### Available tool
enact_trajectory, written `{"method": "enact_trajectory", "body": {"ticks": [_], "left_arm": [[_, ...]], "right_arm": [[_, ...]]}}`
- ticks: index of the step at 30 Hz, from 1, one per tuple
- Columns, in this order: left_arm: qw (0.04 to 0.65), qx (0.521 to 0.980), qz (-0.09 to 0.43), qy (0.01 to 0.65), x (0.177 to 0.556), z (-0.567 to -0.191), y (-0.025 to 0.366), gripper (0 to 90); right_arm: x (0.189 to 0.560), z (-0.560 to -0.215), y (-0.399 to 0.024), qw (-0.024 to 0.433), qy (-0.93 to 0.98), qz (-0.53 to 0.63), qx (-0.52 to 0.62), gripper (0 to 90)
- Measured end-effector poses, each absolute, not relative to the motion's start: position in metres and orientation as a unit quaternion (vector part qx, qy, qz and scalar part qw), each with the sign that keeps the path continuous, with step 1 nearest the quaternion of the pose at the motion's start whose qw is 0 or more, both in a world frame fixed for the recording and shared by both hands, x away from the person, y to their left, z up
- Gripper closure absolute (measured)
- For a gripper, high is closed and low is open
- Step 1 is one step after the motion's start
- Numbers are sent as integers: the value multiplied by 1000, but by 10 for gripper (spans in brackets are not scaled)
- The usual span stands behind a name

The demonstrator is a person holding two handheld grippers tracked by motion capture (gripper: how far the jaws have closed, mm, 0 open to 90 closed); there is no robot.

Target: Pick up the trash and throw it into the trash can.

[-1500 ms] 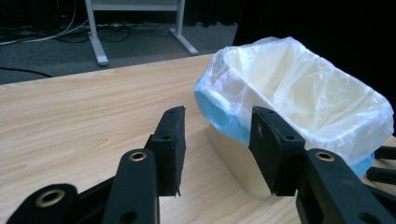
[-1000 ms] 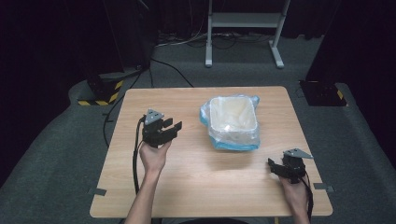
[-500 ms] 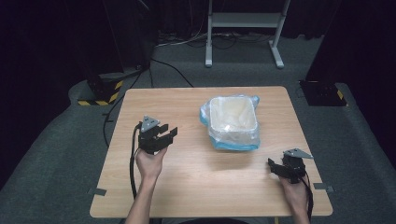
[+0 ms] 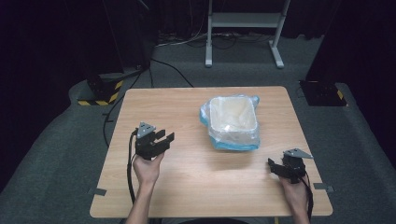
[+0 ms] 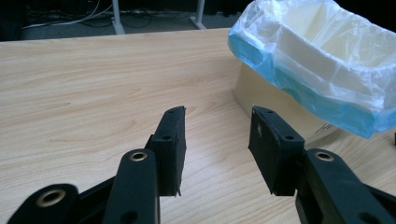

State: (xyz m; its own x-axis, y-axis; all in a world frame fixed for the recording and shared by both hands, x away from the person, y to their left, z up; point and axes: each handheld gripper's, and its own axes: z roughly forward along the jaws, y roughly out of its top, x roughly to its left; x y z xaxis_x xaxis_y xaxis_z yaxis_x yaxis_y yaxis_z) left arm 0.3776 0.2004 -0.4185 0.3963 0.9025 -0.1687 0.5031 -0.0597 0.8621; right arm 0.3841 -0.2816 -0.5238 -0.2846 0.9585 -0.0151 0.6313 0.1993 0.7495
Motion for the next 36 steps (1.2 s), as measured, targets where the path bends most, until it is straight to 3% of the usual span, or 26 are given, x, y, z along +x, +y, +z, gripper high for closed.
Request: {"method": "enact_trajectory", "body": {"ticks": [36], "left_arm": [[386, 725, 243, 516, 374, -464, 194, 534]], "right_arm": [[384, -524, -282, 251, 732, 326, 543, 298]]}}
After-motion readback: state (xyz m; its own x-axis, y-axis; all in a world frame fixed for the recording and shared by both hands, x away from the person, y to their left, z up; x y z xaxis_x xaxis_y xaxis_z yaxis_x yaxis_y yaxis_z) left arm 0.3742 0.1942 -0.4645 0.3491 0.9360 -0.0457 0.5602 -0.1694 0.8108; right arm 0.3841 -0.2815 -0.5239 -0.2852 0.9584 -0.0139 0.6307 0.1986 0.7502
